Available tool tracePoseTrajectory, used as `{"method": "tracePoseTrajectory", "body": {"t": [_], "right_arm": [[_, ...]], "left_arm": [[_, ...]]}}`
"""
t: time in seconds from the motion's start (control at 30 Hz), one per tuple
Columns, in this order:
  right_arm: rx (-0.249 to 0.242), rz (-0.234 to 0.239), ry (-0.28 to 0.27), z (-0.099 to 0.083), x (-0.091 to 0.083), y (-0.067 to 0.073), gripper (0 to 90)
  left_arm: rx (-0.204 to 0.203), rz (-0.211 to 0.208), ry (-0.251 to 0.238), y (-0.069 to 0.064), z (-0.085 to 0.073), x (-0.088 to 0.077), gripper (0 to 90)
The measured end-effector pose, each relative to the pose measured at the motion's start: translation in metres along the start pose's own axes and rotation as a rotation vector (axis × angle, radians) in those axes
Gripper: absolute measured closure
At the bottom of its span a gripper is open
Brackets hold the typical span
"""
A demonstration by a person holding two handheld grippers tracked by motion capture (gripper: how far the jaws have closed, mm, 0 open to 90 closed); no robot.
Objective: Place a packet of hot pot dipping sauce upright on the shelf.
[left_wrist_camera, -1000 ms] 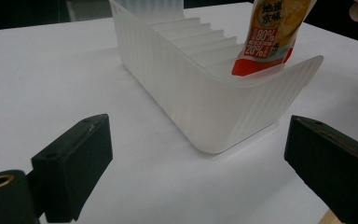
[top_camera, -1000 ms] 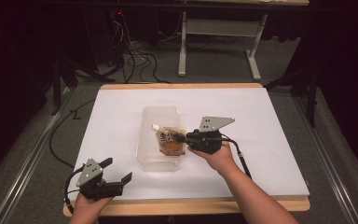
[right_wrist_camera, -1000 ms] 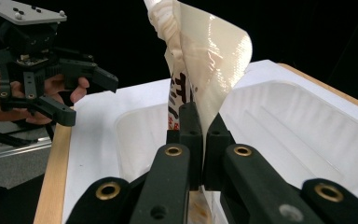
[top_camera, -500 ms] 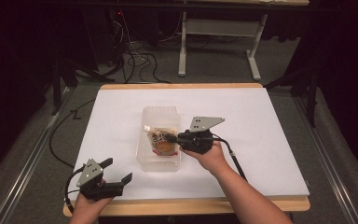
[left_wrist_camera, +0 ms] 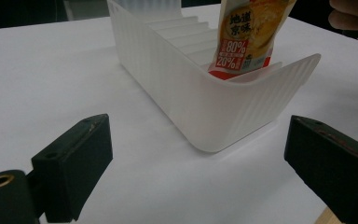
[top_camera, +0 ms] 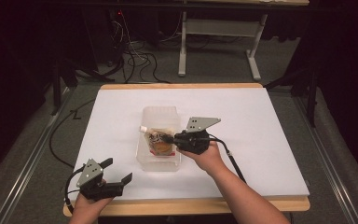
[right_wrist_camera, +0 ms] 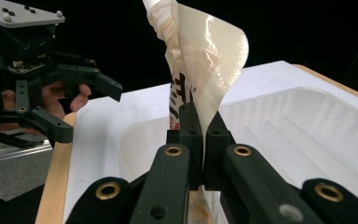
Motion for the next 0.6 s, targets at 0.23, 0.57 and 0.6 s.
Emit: {"method": "tracePoseTrajectory", "body": {"t": [0.23,0.57,0.6], "right_arm": [[-0.001,-0.006,0.011,-0.004,0.005,-0.001,90.0],[0.012,-0.008,0.041,-0.015,0.013,0.000,90.0],[0.010,-0.007,0.039,-0.016,0.014,-0.001,90.0]], "left_arm": [[-0.004,0.001,-0.007,0.000,0.000,0.000,8.1],[-0.006,0.005,-0.011,0.001,0.001,-0.001,8.0],[-0.006,0.006,-0.012,0.001,0.001,-0.001,8.0]]}}
Point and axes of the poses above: each handheld gripper's, and its own axes: x roughly forward along the jaws, z roughly out of its top, y roughly to its left, the point moved 6 cm from there along x, roughly forward along the jaws, and after that the axes turned 4 degrees about -x, right-handed, at the moved point
